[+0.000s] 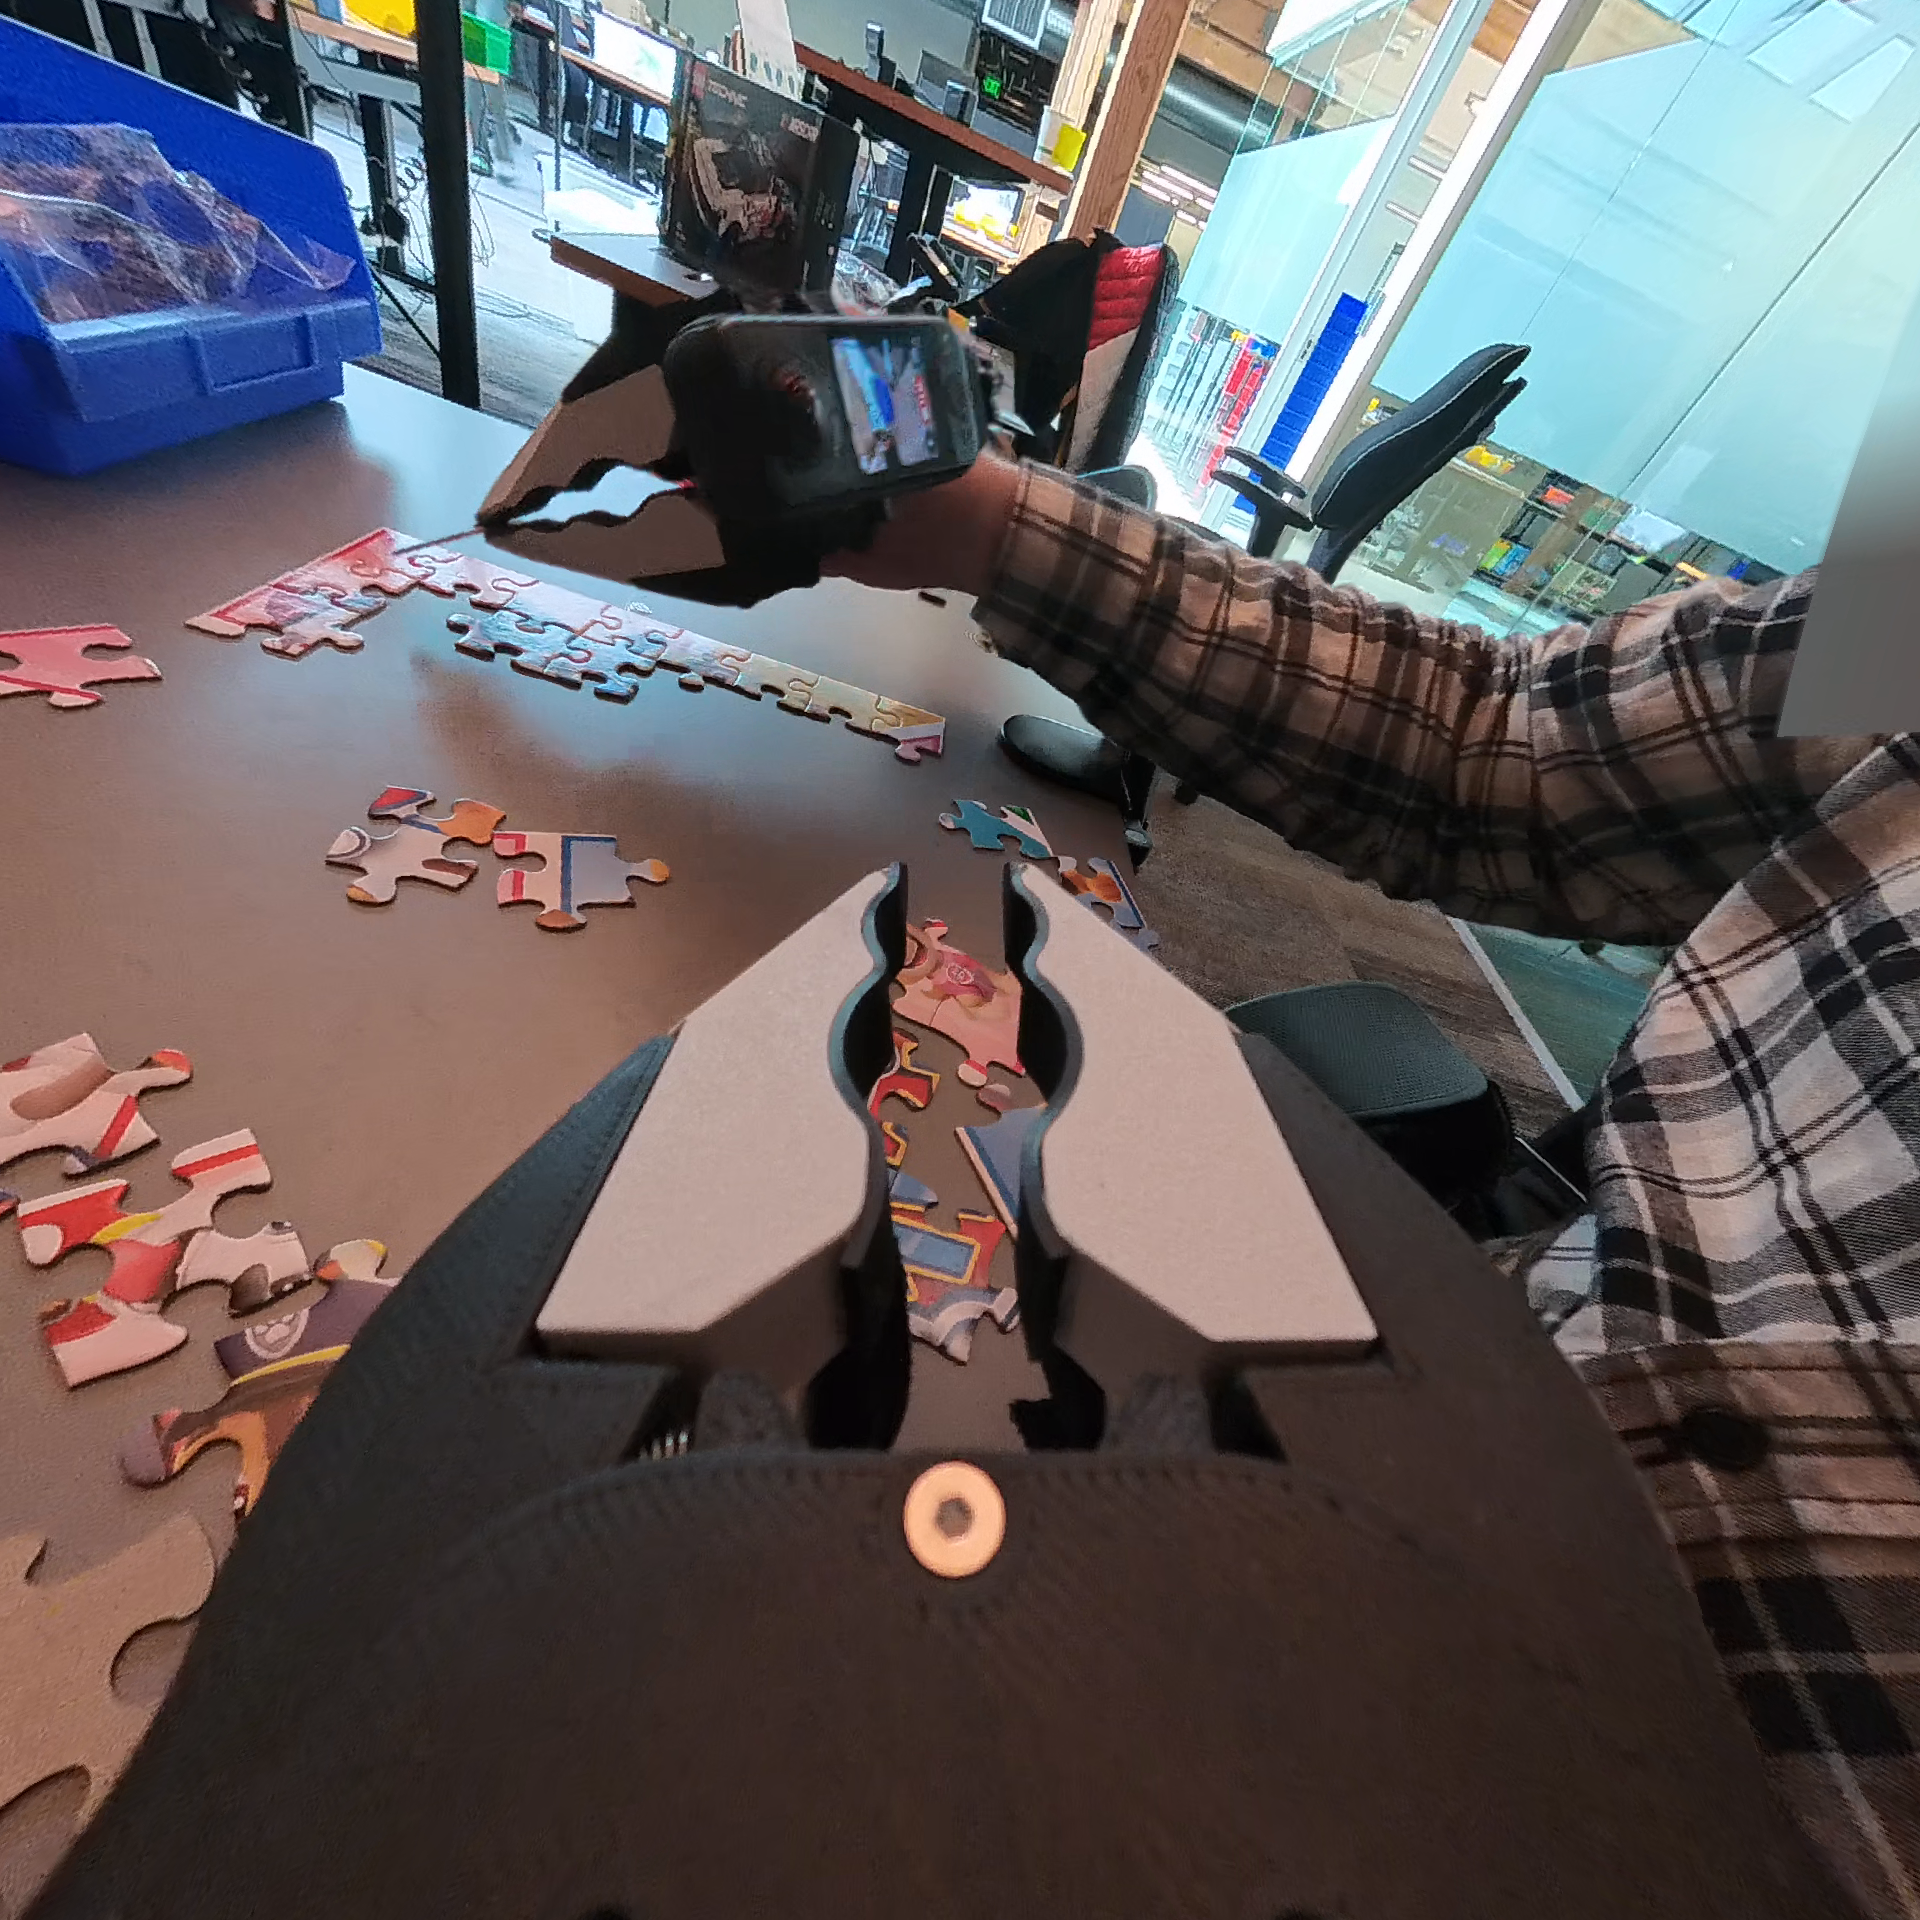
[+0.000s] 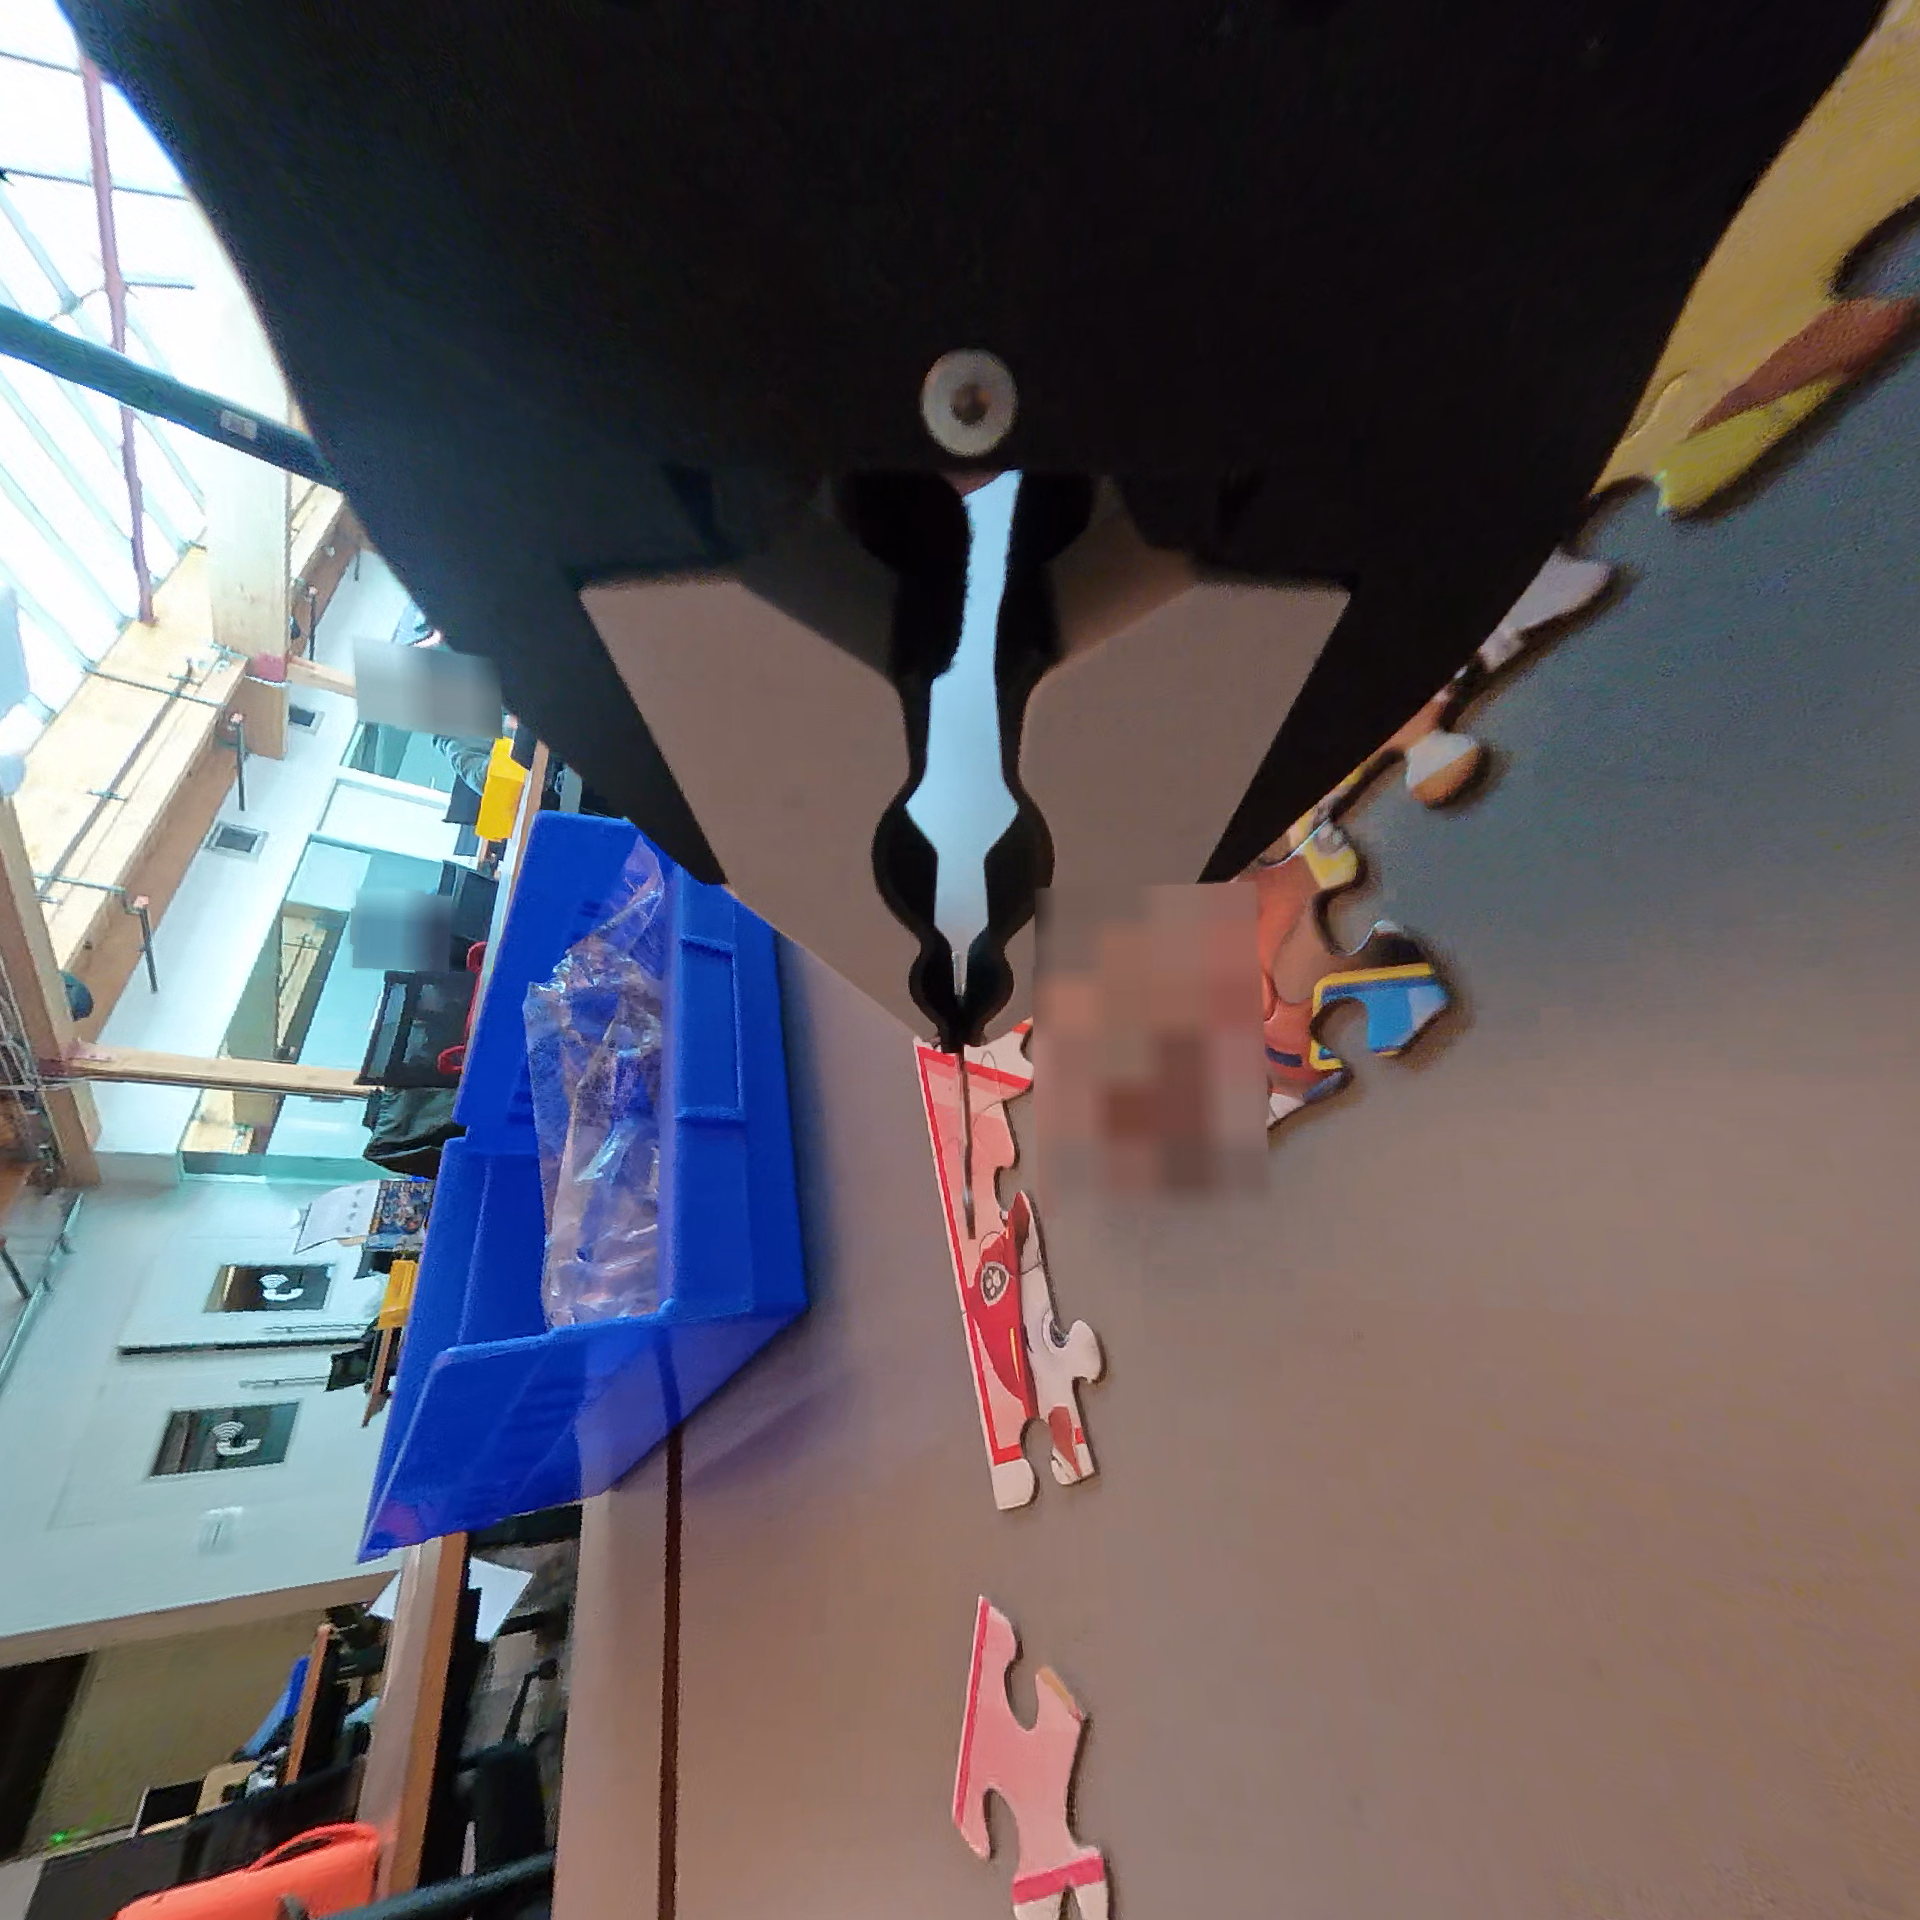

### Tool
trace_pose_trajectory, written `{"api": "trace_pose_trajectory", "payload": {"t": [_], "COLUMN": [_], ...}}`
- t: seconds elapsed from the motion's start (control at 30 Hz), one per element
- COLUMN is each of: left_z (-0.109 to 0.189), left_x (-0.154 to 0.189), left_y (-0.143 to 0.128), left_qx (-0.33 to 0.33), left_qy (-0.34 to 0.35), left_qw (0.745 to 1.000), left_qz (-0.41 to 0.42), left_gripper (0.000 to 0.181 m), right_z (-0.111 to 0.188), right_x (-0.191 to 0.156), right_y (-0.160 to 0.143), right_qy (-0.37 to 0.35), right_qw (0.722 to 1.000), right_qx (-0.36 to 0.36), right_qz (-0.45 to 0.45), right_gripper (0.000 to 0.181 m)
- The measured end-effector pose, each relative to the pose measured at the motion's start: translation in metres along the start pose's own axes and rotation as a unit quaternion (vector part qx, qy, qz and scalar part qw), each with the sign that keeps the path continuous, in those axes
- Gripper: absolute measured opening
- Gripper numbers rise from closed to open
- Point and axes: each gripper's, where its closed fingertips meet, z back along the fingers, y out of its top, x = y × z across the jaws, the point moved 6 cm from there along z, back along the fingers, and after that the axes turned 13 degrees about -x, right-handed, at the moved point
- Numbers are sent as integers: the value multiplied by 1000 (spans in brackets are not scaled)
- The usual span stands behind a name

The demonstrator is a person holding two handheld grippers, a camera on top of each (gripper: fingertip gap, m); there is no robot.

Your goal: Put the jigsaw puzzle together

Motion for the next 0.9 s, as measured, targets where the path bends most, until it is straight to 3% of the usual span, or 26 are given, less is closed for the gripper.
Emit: {"api": "trace_pose_trajectory", "payload": {"t": [0.2,0.9], "left_z": [-1,-3], "left_x": [0,-3], "left_y": [0,-1], "left_qx": [0,-5], "left_qy": [-7,-10], "left_qw": [1000,1000], "left_qz": [3,9], "left_gripper": [16,16], "right_z": [-20,-27], "right_x": [-5,-11], "right_y": [4,7], "right_qy": [2,40], "right_qw": [999,994], "right_qx": [-29,-61], "right_qz": [46,83], "right_gripper": [0,5]}}
